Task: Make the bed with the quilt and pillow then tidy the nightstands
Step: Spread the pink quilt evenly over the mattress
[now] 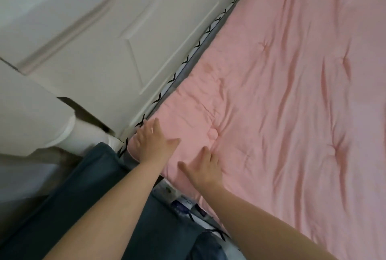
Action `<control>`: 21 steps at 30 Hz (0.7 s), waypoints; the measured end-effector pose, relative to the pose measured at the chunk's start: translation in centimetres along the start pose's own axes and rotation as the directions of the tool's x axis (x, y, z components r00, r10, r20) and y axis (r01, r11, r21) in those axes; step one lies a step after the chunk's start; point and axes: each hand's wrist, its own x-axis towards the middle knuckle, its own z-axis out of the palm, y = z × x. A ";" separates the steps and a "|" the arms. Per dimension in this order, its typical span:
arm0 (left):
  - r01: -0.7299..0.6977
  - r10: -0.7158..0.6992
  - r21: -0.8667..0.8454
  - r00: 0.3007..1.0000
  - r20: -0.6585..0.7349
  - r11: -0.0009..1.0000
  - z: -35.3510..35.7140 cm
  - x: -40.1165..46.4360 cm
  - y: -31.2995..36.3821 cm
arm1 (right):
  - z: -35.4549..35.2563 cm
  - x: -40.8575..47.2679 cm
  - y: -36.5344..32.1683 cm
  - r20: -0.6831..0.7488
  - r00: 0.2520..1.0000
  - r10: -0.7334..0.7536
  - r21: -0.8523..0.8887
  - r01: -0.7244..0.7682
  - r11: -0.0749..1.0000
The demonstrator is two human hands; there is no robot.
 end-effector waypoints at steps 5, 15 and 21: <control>0.052 -0.055 0.172 0.998 0.013 0.984 0.9 4.8 -0.7 | 1.2 3.5 -0.4 -0.077 0.997 -0.030 -0.018 0.029 0.999; -0.068 -0.020 0.642 0.991 0.129 0.764 -7.7 5.5 -5.3 | 3.0 -2.0 -7.7 0.205 0.881 -0.425 -0.097 0.451 0.887; -0.040 -0.091 0.783 0.988 0.123 0.621 -4.6 4.3 -4.6 | 7.0 -2.1 -6.6 0.265 0.811 -0.522 -0.216 0.578 0.787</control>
